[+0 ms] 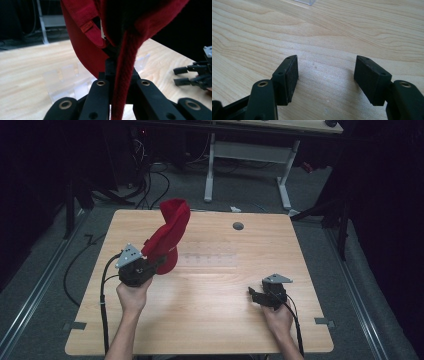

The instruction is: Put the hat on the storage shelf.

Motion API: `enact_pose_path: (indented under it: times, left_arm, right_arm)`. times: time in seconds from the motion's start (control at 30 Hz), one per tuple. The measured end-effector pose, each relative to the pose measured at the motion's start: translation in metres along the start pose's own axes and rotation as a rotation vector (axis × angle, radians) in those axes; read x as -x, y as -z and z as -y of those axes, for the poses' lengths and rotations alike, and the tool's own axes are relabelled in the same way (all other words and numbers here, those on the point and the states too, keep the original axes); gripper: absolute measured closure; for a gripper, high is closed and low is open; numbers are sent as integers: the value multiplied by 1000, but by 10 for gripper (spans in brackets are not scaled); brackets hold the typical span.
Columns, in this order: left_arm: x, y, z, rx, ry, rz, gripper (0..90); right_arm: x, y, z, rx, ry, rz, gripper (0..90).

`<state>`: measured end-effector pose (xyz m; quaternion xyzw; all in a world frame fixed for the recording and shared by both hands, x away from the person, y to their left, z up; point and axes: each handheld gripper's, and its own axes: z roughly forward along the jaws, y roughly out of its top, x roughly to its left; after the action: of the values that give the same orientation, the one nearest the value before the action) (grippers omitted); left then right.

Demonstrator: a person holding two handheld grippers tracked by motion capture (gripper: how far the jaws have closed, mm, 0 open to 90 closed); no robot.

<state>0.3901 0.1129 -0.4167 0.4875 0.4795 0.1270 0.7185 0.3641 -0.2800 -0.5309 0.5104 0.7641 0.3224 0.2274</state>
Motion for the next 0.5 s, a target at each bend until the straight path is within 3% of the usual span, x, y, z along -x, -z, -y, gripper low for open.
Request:
enact_pose_path:
  times: [0.27,0.5]
  left_arm:
    - [-9,-9,-6,11,-15,-27,860]
    - [-17,-16,-12,27,-4,-50,860]
  right_arm:
    - [0,0,0,-1,-2,1,364]
    - [0,0,0,0,0,1,364]
